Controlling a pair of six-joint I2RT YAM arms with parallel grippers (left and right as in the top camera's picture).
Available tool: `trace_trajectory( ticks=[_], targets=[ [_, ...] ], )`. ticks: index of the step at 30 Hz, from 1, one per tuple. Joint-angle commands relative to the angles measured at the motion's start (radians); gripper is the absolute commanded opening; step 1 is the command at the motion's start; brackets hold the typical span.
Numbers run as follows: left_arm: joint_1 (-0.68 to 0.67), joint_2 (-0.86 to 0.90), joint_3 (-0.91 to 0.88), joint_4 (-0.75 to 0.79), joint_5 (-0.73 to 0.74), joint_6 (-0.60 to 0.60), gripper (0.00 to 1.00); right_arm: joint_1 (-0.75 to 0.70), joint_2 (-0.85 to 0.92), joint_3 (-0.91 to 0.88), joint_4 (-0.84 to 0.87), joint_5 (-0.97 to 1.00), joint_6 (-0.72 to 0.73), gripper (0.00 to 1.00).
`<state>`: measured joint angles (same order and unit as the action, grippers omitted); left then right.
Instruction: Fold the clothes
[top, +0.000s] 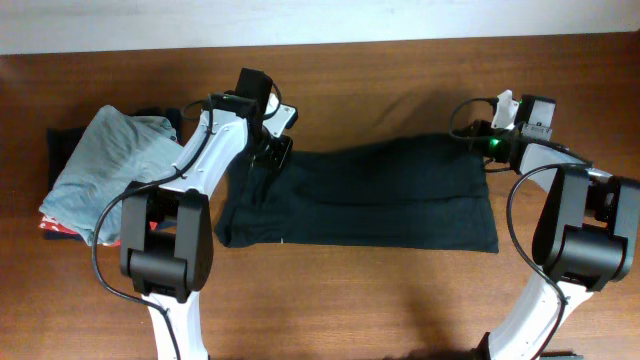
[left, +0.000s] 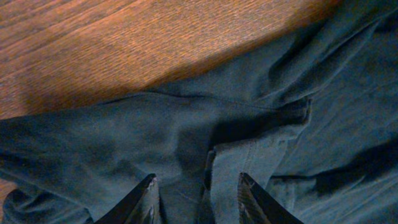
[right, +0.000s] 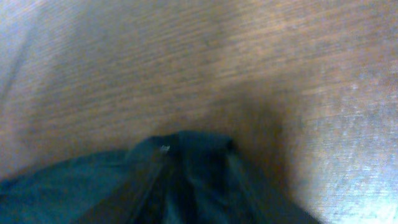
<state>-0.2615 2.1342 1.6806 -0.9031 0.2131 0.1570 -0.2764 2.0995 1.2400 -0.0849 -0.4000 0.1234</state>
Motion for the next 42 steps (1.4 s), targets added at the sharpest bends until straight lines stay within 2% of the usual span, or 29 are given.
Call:
trace_trajectory(
  ticks=[1, 4, 7, 18, 26, 32, 33, 42],
  targets=[
    [0.004, 0.007, 0.007, 0.001, 0.008, 0.014, 0.41, 0.007, 0.039, -0.015, -0.02, -0.012, 0.004, 0.16],
    [0.004, 0.007, 0.007, -0.002, 0.008, 0.014, 0.41, 0.005, 0.019, -0.014, -0.032, -0.012, 0.013, 0.04],
    [0.004, 0.007, 0.007, -0.011, 0.008, 0.015, 0.37, 0.006, -0.038, -0.014, -0.068, -0.012, 0.013, 0.04],
    [0.003, 0.007, 0.007, -0.067, 0.008, 0.017, 0.36, 0.008, -0.307, -0.014, -0.26, -0.005, 0.012, 0.04],
    [0.003, 0.007, 0.007, -0.098, 0.009, 0.017, 0.37, 0.008, -0.322, -0.014, -0.442, 0.071, 0.012, 0.04],
    [0.002, 0.007, 0.007, -0.108, 0.042, 0.017, 0.38, 0.008, -0.322, -0.015, -0.505, 0.124, 0.012, 0.04],
    [0.002, 0.007, 0.007, -0.105, 0.052, 0.018, 0.42, 0.008, -0.322, -0.014, -0.516, 0.124, 0.012, 0.04],
    [0.001, 0.014, 0.007, -0.097, 0.053, 0.059, 0.5, 0.008, -0.322, -0.015, -0.561, 0.124, 0.012, 0.04]
  ],
)
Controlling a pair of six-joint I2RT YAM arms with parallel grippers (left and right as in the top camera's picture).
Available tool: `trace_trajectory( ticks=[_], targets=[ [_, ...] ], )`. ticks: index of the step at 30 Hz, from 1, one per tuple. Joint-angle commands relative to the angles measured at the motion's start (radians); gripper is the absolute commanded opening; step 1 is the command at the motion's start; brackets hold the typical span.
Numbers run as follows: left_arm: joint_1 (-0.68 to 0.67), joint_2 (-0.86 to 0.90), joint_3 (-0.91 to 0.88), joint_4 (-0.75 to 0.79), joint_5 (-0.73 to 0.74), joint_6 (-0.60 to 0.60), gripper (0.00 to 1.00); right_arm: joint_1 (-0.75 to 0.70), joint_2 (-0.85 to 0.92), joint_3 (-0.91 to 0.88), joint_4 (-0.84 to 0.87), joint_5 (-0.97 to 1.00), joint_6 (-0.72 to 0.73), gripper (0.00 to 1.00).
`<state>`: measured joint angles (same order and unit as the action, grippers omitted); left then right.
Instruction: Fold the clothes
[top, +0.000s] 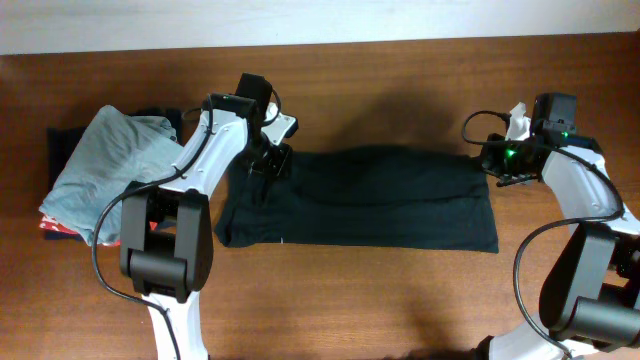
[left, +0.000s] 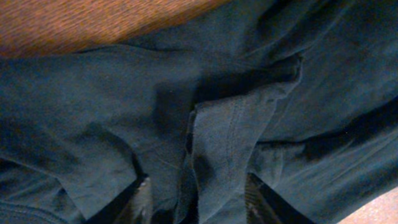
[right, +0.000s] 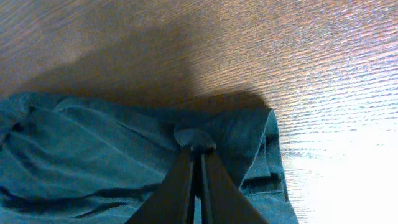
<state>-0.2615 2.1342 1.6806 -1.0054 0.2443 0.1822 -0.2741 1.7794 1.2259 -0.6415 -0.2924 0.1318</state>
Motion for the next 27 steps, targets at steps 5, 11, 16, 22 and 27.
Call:
trace_trajectory(
  ticks=[5, 11, 16, 22, 27],
  targets=[
    [0.001, 0.048, 0.007, 0.004, 0.023, 0.059, 0.5, 0.005, -0.002, 0.0, -0.021, 0.016, 0.003, 0.04],
    [0.001, 0.069, 0.007, -0.006, 0.026, 0.059, 0.13, 0.005, -0.002, -0.001, -0.025, 0.017, 0.003, 0.04],
    [0.002, 0.064, 0.027, -0.043, 0.021, 0.059, 0.01, 0.005, -0.002, 0.0, -0.025, 0.017, 0.003, 0.04],
    [0.009, 0.053, 0.181, -0.195, -0.057, 0.059, 0.01, 0.004, -0.002, -0.001, -0.027, 0.022, 0.003, 0.04],
    [0.009, 0.052, 0.3, -0.294, -0.104, 0.059, 0.01, 0.004, -0.002, 0.0, -0.051, 0.04, 0.003, 0.04]
  ],
)
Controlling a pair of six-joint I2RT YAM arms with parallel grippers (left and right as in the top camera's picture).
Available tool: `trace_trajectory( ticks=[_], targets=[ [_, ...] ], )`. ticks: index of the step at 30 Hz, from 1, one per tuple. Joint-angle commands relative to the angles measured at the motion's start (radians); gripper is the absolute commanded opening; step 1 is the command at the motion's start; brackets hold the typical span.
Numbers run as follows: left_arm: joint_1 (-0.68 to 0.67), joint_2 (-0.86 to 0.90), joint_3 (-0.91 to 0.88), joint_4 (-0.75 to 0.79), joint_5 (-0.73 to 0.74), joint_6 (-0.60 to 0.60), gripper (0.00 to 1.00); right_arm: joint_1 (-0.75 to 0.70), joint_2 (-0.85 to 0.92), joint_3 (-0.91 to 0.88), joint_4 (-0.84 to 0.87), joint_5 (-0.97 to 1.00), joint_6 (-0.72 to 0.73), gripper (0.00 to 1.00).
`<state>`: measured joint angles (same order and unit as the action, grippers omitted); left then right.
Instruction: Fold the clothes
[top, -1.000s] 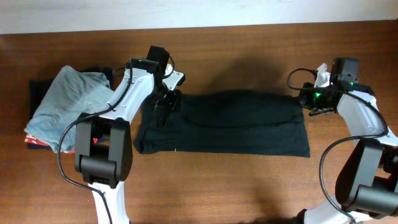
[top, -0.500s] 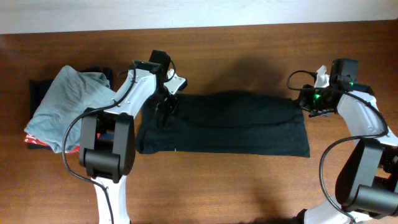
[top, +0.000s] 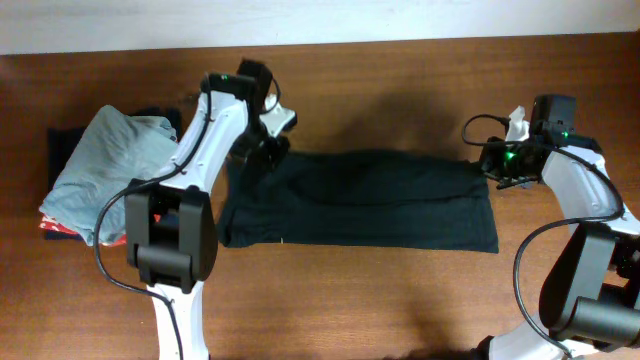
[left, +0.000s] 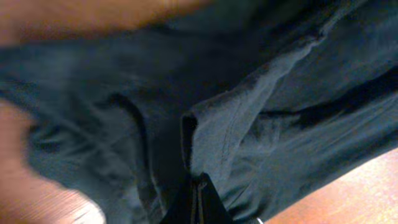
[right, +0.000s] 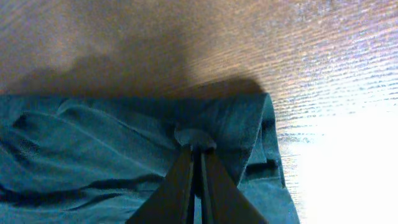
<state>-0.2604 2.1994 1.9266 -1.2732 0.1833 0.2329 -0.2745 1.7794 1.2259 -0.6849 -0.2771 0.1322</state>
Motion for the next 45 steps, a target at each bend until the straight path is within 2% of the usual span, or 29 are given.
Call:
trace_trajectory(
  ticks=[1, 12, 18, 33, 37, 41, 45],
  targets=[
    [0.008, -0.013, 0.063, -0.037, -0.043, 0.008, 0.01, 0.005, -0.002, 0.0, -0.014, 0.029, 0.003, 0.04],
    [0.008, -0.013, 0.068, -0.16, -0.102, 0.008, 0.0, 0.004, -0.002, -0.001, -0.094, 0.121, 0.008, 0.04],
    [0.008, -0.013, 0.068, -0.193, -0.103, 0.009, 0.01, 0.004, -0.002, -0.001, -0.101, 0.21, 0.079, 0.04],
    [0.008, -0.013, 0.068, -0.214, -0.129, 0.008, 0.01, 0.006, -0.002, -0.001, -0.132, 0.203, 0.078, 0.05],
    [0.008, -0.013, 0.068, -0.23, -0.129, 0.008, 0.01, 0.006, -0.002, -0.001, -0.138, 0.204, 0.079, 0.08],
    [0.008, -0.013, 0.068, -0.253, -0.131, 0.008, 0.05, 0.005, -0.002, -0.001, -0.15, 0.204, 0.079, 0.16],
    [0.008, -0.013, 0.068, -0.274, -0.151, 0.008, 0.09, 0.005, -0.002, -0.001, -0.161, 0.204, 0.079, 0.17]
  ],
)
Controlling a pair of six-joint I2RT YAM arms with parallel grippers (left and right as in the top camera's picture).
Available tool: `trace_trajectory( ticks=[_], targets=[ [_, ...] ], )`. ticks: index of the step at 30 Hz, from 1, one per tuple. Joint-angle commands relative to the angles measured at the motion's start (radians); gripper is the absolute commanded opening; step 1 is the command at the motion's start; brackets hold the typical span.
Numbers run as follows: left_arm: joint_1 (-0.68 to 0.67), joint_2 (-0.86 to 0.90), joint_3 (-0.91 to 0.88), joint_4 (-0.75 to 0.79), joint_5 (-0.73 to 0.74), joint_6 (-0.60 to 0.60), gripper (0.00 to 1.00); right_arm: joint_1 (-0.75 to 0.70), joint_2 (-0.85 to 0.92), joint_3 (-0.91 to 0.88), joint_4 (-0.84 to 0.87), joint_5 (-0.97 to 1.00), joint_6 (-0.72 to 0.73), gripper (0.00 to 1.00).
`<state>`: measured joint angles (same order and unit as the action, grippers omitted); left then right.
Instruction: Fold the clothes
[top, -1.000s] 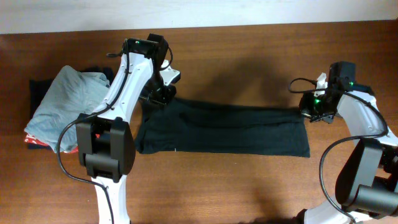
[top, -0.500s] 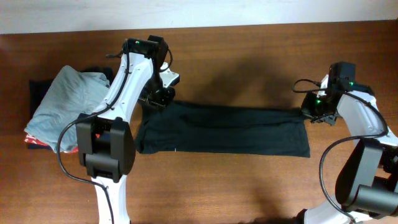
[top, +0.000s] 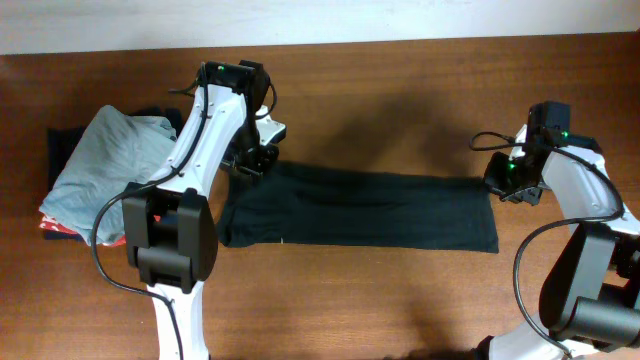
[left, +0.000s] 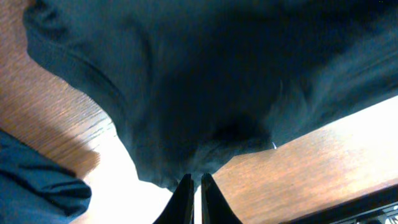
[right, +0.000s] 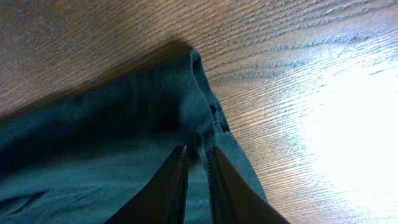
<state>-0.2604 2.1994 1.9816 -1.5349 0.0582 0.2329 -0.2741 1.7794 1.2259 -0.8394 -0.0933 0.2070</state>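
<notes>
A dark teal garment (top: 360, 210) lies stretched in a long flat band across the middle of the wooden table (top: 400, 310). My left gripper (top: 250, 163) sits at its far left corner. In the left wrist view the gripper (left: 196, 180) is shut on a hanging edge of the cloth (left: 205, 74). At the far right corner is my right gripper (top: 505, 183). In the right wrist view the gripper (right: 198, 149) pinches a small lump of the cloth (right: 112, 143) near the hem, with a narrow gap between the fingers.
A pile of clothes stands at the table's left end: a grey-blue shirt (top: 100, 170) on top, a dark piece (top: 62, 140) under it and a red edge (top: 50, 228). The table's far edge meets a white wall (top: 400, 20).
Both grippers have moved toward the front with the garment's far edge. The cloth is now a narrower, smoother band. The left gripper holds its corner lifted off the wood.
First the left gripper was open over the rumpled left corner and the right was at the right corner. Then the right was shut on a fold, and soon after the left as well. Now both hold the far corners and the garment lies straighter.
</notes>
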Motion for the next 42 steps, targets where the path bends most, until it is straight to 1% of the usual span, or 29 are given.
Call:
trace_trajectory(
  ticks=[1, 2, 6, 10, 11, 12, 14, 16, 18, 20, 23, 24, 26, 29, 32, 35, 37, 39, 42],
  targets=[
    [0.008, -0.013, 0.013, -0.015, -0.026, 0.008, 0.1, 0.005, -0.002, -0.001, -0.008, 0.021, 0.004, 0.16],
    [0.008, -0.013, 0.013, -0.018, -0.026, 0.008, 0.1, 0.005, -0.002, -0.001, -0.01, 0.023, 0.004, 0.17],
    [0.008, -0.013, 0.013, -0.035, -0.026, 0.008, 0.22, 0.004, -0.002, -0.001, -0.017, 0.028, 0.004, 0.17],
    [0.008, -0.013, 0.013, -0.021, -0.025, 0.008, 0.24, 0.004, -0.002, -0.001, 0.0, 0.013, 0.003, 0.18],
    [0.008, -0.013, 0.013, -0.004, -0.02, 0.008, 0.24, 0.005, -0.002, -0.001, 0.014, -0.022, -0.021, 0.18],
    [0.008, -0.013, 0.013, 0.019, -0.013, 0.008, 0.27, 0.005, -0.002, -0.001, 0.035, -0.087, -0.075, 0.17],
    [0.008, -0.013, 0.013, 0.055, -0.004, 0.008, 0.29, 0.005, -0.002, -0.001, 0.071, -0.207, -0.147, 0.18],
    [0.008, -0.013, 0.013, 0.102, 0.023, 0.008, 0.29, 0.005, -0.002, -0.001, 0.109, -0.304, -0.17, 0.18],
    [0.008, -0.013, 0.013, 0.148, 0.069, 0.008, 0.29, 0.005, -0.002, -0.001, 0.132, -0.318, -0.164, 0.19],
    [0.008, -0.013, 0.013, 0.183, 0.084, 0.008, 0.3, 0.005, -0.002, -0.001, 0.139, -0.315, -0.136, 0.23],
    [0.008, -0.011, 0.013, 0.219, 0.084, 0.008, 0.3, -0.006, -0.002, -0.001, 0.128, -0.314, -0.083, 0.24],
    [0.008, -0.011, 0.013, 0.225, 0.084, 0.008, 0.34, -0.012, -0.002, -0.001, 0.122, -0.315, -0.064, 0.26],
    [0.008, -0.011, 0.013, 0.238, 0.084, 0.007, 0.36, -0.039, -0.002, -0.001, 0.11, -0.32, -0.043, 0.31],
    [0.008, -0.009, 0.013, 0.259, 0.073, 0.006, 0.39, -0.089, -0.001, -0.001, 0.089, -0.342, -0.054, 0.37],
    [0.008, -0.001, 0.003, 0.282, 0.072, -0.009, 0.4, -0.121, 0.0, -0.001, 0.071, -0.406, -0.115, 0.41],
    [0.008, 0.008, -0.044, 0.319, 0.072, -0.055, 0.38, -0.134, 0.0, -0.001, 0.05, -0.407, -0.121, 0.46],
    [0.008, 0.012, -0.102, 0.371, 0.072, -0.064, 0.38, -0.138, 0.001, -0.001, 0.049, -0.403, -0.122, 0.48],
    [0.008, 0.012, -0.164, 0.431, 0.061, -0.069, 0.38, -0.139, 0.003, -0.001, 0.046, -0.404, -0.122, 0.49],
    [0.008, 0.012, -0.234, 0.504, 0.012, -0.133, 0.39, -0.139, 0.003, -0.001, 0.037, -0.404, -0.126, 0.5]
  ],
)
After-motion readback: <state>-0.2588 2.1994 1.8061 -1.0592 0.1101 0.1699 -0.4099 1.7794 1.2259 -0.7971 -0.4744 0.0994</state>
